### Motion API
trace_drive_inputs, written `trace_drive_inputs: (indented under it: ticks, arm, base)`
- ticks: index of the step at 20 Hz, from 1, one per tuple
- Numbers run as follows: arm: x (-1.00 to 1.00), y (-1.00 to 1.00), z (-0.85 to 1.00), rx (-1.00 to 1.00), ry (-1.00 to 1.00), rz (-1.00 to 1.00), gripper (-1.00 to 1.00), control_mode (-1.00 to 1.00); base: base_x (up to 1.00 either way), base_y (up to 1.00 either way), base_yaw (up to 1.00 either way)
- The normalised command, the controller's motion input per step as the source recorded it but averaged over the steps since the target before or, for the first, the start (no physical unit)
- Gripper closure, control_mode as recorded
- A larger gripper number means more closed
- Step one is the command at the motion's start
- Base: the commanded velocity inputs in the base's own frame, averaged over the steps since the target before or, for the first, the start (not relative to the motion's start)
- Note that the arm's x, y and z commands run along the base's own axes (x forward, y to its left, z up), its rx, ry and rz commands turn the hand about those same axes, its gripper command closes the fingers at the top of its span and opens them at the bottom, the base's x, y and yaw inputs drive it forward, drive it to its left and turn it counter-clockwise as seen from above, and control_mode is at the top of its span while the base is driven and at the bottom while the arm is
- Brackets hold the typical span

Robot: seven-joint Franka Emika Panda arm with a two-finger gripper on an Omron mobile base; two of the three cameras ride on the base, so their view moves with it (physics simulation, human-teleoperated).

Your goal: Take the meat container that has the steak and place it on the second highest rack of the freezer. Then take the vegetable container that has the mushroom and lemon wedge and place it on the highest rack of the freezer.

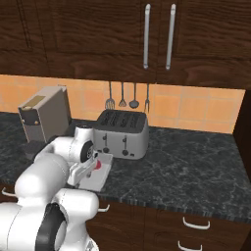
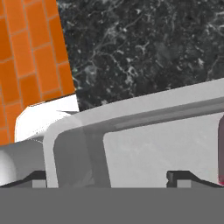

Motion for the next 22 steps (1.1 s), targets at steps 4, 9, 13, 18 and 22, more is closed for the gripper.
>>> trace_drive_inputs:
  ticks: [4, 9, 13, 18, 22]
  arm:
    - [-0.61, 0.34, -1.00, 0.00, 0.11, 0.07, -1.00, -1.00]
    - [-0.75, 0.05, -0.85, 0.00, 0.03, 0.02, 1.00, -1.00]
    - [-0.79, -0.13, -0.62, -0.01, -0.05, -0.02, 1.00, -1.00]
    - [-0.52, -0.11, -0.52, 0.03, 0.02, -0.05, 1.00, -1.00]
    - [-0.21, 0.00, -0.05, -0.06, -0.10, 0.00, 1.00, -1.00]
  base:
    - [0.00, 0.00, 0.00]
    - [0.00, 0.00, 0.00]
    - [0.00, 0.00, 0.00]
    - [0.00, 0.00, 0.00]
    - [0.00, 0.00, 0.00]
